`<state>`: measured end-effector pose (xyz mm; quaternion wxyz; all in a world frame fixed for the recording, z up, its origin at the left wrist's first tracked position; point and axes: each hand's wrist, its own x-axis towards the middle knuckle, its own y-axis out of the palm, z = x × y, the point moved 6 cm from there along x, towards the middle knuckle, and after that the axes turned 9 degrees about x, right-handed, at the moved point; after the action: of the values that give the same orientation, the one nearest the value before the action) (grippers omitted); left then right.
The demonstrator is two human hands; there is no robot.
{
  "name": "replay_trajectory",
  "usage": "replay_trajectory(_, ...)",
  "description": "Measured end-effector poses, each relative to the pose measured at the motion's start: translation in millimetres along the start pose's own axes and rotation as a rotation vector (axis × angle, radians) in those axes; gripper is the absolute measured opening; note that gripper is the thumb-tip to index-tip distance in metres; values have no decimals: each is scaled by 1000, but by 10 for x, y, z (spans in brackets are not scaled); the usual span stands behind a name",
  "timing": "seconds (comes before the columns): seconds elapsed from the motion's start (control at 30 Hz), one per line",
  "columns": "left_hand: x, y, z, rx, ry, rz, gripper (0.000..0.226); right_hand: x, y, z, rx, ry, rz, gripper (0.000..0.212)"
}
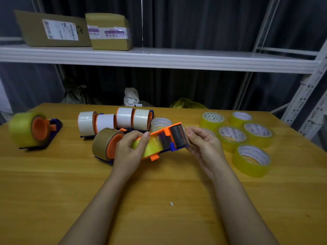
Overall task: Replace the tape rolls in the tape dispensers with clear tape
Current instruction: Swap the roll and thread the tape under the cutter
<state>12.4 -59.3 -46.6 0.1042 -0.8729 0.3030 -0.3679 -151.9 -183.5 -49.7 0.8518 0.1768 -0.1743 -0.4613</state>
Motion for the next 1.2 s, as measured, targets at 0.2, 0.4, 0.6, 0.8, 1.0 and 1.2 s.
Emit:
replay_trajectory(0.2,18,-29,18,73,33,-46,28,-33,-60,153,-125,-235,-124,16)
replay_trajectory(0.4,8,-17,-7,32,-2,-13,29,-5,-28,76,-38,-134,-63,13)
replay_trajectory(0.6,-24,-9,-58,-2,-36,28,24,12,-17,26,-1,-109,-39,12)
replay_trajectory(0.8,-35,-7,-93,-6,-41,48,26,23,-7,2,-77,-130,-30,14)
replay_trajectory(1.0,-43,-12,-89,-45,-67,38,26,5,52,-51,37,-47,6,16)
replay_trajectory(1.2,-30,-34,-66,-75,-117,-2,28,-37,117,-67,25,-38,45,18)
